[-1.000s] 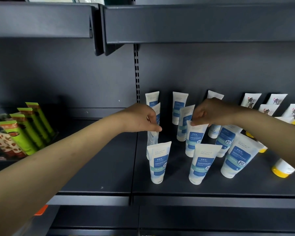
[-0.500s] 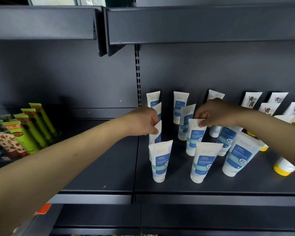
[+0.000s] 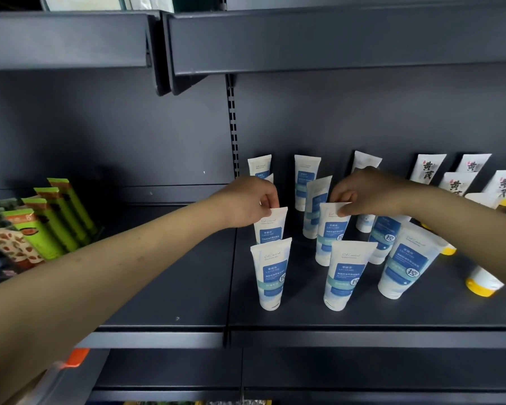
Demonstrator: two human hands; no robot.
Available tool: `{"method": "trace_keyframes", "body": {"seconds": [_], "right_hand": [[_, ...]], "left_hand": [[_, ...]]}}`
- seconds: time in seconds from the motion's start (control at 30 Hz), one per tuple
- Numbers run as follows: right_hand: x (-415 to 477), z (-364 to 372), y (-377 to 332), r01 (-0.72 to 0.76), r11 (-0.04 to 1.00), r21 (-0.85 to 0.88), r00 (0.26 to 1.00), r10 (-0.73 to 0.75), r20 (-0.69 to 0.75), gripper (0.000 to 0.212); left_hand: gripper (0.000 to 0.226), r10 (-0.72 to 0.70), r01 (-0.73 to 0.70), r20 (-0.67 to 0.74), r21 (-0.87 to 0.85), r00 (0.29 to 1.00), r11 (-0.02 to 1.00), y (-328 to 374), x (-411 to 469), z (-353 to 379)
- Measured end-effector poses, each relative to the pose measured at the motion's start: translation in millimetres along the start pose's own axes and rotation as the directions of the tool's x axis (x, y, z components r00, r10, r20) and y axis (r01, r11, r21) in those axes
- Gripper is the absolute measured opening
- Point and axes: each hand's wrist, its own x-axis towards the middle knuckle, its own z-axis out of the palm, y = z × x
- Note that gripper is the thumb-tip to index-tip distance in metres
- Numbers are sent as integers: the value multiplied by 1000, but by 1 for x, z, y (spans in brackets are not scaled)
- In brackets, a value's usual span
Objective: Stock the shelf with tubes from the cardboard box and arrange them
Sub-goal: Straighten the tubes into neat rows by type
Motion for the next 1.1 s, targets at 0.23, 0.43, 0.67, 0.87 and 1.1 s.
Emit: {"method": "trace_keyframes", "body": {"seconds": [0.23,0.43,0.67,0.87,1.1], "right_hand": [[2,-11,2,37,999,23,999,-37,8,18],[25,-35,6,75,997,36,982,-68,-178,24],[59,-20,8,100,992,-79,995,-101,0,31],[69,-16,19,111,967,-228,989,-130,-70,12],[67,-18,34,82,971,-224,989,-107,-104,11]], "left_hand": [[15,4,-3,27,-13,1000,1000,-4,1,-11],[22,6,-23,-192,-86,981,996,-13,19,-30],[44,-45,46,-20,76,999,996,-16,50,-22],[45,-67,71,-34,154,997,986,-23,66,-13],[26,-38,46,-59,140,998,989,-32,77,-8]]}}
